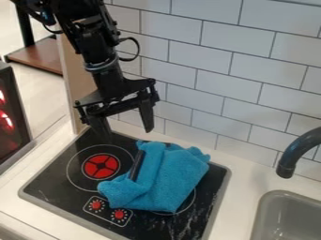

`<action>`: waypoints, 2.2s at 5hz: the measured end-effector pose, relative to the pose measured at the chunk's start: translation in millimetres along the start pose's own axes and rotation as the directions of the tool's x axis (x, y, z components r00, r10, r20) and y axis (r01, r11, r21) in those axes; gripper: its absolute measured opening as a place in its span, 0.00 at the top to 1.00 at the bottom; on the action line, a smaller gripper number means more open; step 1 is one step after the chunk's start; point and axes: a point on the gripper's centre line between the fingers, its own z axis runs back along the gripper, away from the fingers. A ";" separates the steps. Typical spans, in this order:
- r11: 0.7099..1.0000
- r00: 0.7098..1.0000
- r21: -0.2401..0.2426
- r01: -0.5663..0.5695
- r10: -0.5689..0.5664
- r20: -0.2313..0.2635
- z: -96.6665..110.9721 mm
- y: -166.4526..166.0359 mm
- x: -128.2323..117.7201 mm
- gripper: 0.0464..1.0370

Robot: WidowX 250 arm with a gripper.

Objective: Remove the fabric on the machine

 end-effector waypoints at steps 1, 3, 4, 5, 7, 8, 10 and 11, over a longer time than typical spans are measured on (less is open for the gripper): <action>1.000 1.000 0.011 -0.006 0.006 -0.025 -6.5 2.5 -3.8 0.04; 0.995 0.999 0.094 -0.019 0.023 -0.039 -39.4 13.8 6.7 0.04; 0.993 1.000 0.117 -0.009 0.012 -0.019 -51.3 13.5 9.1 0.04; 0.993 1.000 0.116 0.027 -0.026 -0.005 -56.8 3.4 6.9 0.04; 0.989 0.998 0.134 0.067 -0.065 -0.017 -68.5 -6.0 -3.5 0.04; 0.986 0.998 0.159 0.059 -0.061 0.006 -69.3 -2.4 0.1 0.04; 0.980 0.999 0.194 0.050 -0.049 -0.010 -83.1 4.6 0.9 0.08; 0.976 0.998 0.210 0.054 -0.062 0.029 -85.5 -2.0 2.0 0.39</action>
